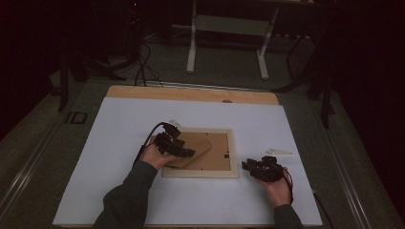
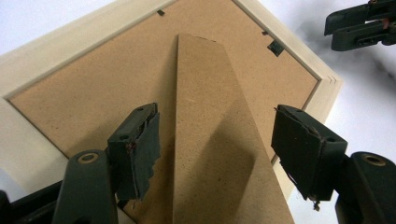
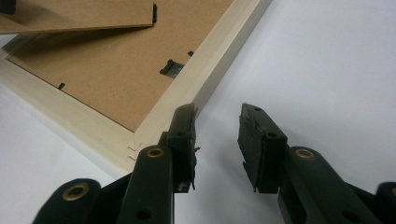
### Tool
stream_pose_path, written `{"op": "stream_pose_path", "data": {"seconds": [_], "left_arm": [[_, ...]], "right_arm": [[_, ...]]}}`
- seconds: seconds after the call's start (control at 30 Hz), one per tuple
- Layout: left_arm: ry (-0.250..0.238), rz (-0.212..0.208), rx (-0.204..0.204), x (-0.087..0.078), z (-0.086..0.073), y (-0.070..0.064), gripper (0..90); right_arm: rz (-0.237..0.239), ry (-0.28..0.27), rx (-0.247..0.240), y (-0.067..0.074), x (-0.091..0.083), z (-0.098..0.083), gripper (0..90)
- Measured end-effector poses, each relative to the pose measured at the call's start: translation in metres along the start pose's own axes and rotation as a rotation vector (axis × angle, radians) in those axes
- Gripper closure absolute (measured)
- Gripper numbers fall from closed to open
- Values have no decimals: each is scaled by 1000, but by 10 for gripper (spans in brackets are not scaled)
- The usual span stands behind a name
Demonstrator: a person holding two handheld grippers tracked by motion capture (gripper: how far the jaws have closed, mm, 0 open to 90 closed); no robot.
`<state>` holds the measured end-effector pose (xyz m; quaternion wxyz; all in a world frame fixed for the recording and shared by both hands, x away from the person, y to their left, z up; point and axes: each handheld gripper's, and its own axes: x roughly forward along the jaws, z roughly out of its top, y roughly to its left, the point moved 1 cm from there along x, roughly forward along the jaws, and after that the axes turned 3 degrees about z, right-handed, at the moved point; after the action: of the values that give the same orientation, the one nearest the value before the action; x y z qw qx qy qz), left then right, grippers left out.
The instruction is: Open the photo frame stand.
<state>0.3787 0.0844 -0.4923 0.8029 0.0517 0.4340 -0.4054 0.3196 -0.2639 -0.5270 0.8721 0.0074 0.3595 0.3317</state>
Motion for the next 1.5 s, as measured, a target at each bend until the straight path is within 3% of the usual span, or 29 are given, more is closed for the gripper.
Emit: {"op": "stream_pose_path", "data": {"seconds": [0.33, 1.1, 1.5], "left_arm": [[35, -24, 2, 9, 0, 1, 335], [93, -18, 27, 24, 2, -3, 358], [109, -35, 30, 25, 2, -2, 381]], "right_arm": [[5, 2, -6, 0, 2, 0, 656], [6, 9, -1, 0, 3, -1, 651], [9, 13, -4, 0, 4, -1, 648]]}}
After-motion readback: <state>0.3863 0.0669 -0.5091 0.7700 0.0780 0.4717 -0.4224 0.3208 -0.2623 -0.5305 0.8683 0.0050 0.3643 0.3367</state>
